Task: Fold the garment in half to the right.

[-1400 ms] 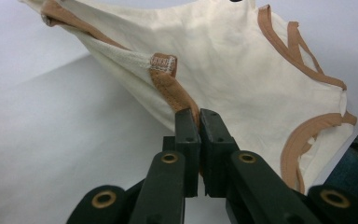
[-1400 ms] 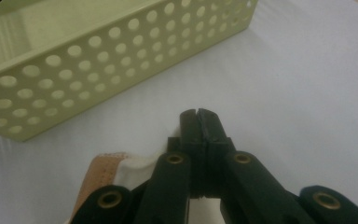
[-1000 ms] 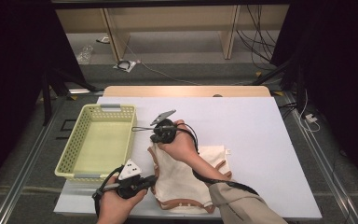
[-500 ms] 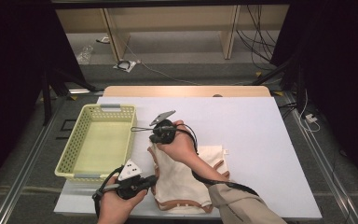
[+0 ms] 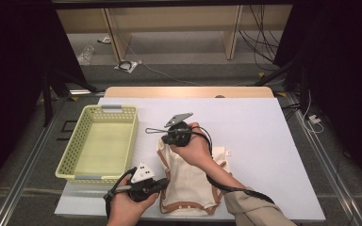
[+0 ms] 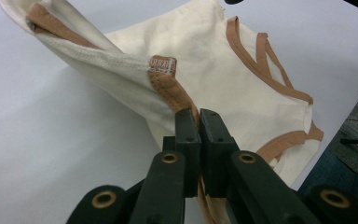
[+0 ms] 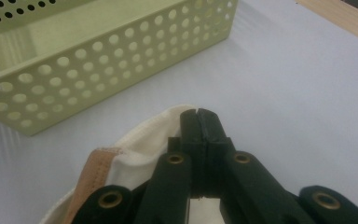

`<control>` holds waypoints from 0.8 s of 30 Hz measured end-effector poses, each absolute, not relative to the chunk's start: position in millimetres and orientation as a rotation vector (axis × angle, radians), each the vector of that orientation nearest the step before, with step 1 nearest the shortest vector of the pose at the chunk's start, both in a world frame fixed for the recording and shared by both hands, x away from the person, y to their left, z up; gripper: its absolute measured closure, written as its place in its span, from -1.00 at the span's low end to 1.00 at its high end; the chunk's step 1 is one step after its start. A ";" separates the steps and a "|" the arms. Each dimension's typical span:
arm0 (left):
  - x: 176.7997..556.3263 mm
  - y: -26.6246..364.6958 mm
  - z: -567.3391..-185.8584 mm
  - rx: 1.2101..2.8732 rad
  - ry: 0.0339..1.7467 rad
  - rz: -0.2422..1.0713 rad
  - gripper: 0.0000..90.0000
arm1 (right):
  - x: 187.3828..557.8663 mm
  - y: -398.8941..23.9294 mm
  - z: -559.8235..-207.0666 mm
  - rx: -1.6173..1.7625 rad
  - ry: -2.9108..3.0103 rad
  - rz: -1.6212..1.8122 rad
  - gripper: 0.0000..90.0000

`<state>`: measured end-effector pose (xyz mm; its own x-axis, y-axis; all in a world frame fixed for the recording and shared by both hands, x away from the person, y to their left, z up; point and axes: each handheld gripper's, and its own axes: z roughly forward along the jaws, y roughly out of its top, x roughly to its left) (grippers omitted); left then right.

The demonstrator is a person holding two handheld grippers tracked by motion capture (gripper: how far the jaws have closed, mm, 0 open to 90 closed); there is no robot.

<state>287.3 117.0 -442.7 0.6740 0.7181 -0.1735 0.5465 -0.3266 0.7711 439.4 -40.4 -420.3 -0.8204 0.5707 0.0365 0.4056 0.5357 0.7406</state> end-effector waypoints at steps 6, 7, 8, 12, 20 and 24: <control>286.7 114.2 -440.8 2.021 0.959 0.251 0.91 | 438.6 -51.5 -419.2 0.851 2.523 1.198 1.00; 286.7 113.4 -440.6 2.022 0.957 0.251 0.91 | 438.0 -53.2 -419.0 0.856 2.520 1.201 1.00; 286.9 112.7 -440.3 2.025 0.949 0.252 0.91 | 438.0 -55.1 -419.2 0.848 2.509 1.208 1.00; 286.1 108.3 -438.8 2.031 0.935 0.257 0.91 | 435.7 -63.4 -417.8 0.857 2.490 1.222 1.00; 285.8 98.8 -436.4 2.045 0.901 0.259 0.91 | 432.9 -78.2 -417.4 0.885 2.455 1.246 1.00; 285.8 94.2 -435.2 2.050 0.885 0.257 0.91 | 431.9 -84.2 -417.0 0.889 2.439 1.258 1.00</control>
